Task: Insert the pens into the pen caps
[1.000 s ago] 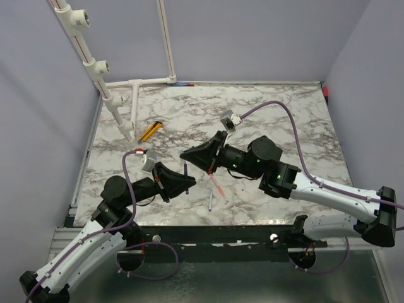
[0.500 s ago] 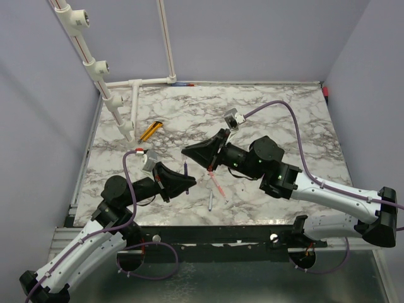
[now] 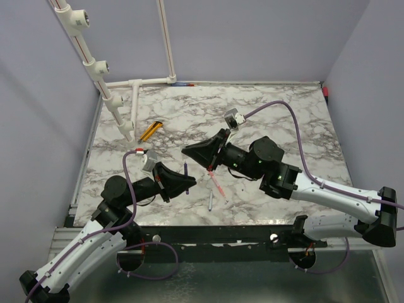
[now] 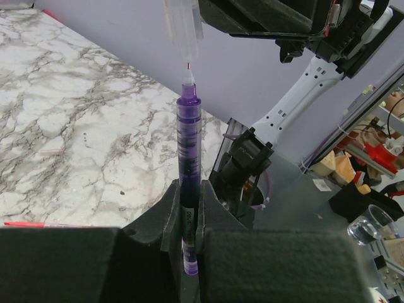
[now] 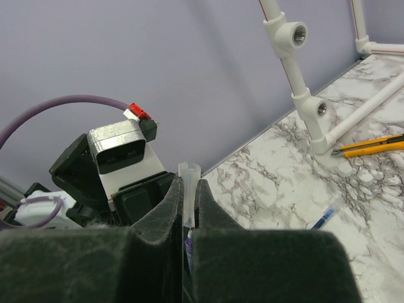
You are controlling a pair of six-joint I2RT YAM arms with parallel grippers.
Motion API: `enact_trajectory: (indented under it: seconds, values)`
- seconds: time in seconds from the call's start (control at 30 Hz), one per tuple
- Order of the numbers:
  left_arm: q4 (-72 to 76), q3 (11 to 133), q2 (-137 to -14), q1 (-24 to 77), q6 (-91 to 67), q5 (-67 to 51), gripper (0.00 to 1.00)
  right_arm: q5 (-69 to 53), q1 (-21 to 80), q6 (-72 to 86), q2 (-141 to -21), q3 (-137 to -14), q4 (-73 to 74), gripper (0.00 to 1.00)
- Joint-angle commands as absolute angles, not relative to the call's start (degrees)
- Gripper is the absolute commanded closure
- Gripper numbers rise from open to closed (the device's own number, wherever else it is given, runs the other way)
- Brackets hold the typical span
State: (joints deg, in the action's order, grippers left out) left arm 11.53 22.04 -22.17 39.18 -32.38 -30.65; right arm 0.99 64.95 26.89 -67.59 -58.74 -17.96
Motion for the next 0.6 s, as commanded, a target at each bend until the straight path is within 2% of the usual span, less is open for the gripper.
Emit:
enact_trajectory:
  seconds: [0.0,0.57]
  values:
    - [13.43,21.97,-21.84,39.31,-32.43,-31.83,1.0,1.24,65.61,25.75,-67.0,-58.34,-18.87,0.99]
    - [13.36,21.88,-21.94,39.37,-32.62,-31.64,1.0,2.46,66.66,25.29,-66.1,-56.18,-18.74,0.99]
